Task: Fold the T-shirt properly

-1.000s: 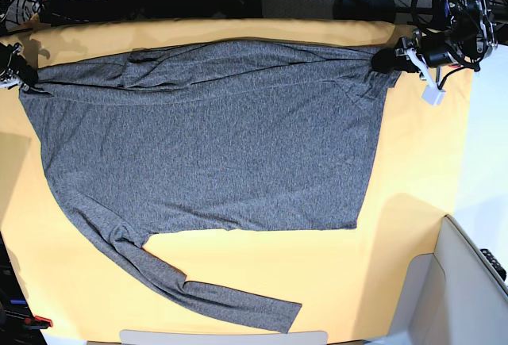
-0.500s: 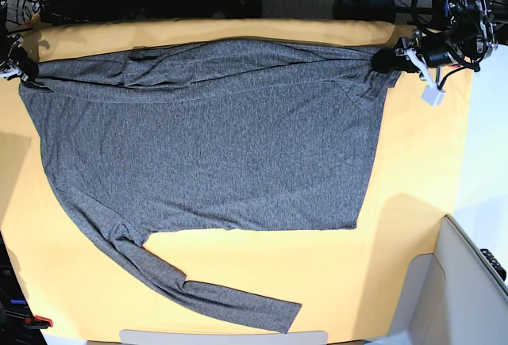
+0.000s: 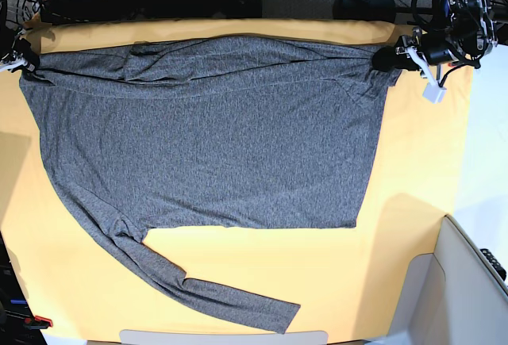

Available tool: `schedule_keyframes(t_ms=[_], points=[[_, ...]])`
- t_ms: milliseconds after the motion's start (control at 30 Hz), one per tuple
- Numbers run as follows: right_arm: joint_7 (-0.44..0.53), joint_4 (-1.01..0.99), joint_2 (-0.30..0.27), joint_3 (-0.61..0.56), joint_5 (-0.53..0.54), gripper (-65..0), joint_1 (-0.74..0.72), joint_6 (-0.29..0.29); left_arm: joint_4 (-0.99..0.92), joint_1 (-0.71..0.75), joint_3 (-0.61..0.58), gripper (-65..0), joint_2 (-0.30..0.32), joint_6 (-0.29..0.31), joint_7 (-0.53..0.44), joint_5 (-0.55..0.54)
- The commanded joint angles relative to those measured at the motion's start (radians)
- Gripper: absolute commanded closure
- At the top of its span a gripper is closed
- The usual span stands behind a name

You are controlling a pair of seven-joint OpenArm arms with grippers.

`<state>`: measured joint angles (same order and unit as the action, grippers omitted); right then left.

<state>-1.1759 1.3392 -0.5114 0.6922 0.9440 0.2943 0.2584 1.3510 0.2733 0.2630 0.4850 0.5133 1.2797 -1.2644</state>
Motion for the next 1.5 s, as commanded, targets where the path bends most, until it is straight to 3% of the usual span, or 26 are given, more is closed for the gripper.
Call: schedule_keyframes(t_ms=[0, 667, 967, 1467], points=[[-0.198, -0.033, 0.021, -0.019, -0.15, 0.0, 0.047, -0.04, -0.002, 0.011, 0.002, -0.4, 0.017, -0.015, 0.053, 0.098], [-0.197, -0.036, 0.029, -0.024, -0.153, 0.0, 0.067, -0.041, -0.002, 0.014, -0.006, -0.5, 0.016, -0.015, 0.05, 0.099], [-0.197, -0.036, 0.029, -0.026, -0.153, 0.0, 0.064, -0.041, -0.002, 0.013, 0.003, -14.1, 0.016, -0.014, 0.047, 0.099], [-0.195, -0.036, 0.03, -0.027, -0.153, -0.1, 0.07, -0.041, -0.002, 0.013, 0.003, -14.7, 0.016, -0.015, 0.045, 0.099]])
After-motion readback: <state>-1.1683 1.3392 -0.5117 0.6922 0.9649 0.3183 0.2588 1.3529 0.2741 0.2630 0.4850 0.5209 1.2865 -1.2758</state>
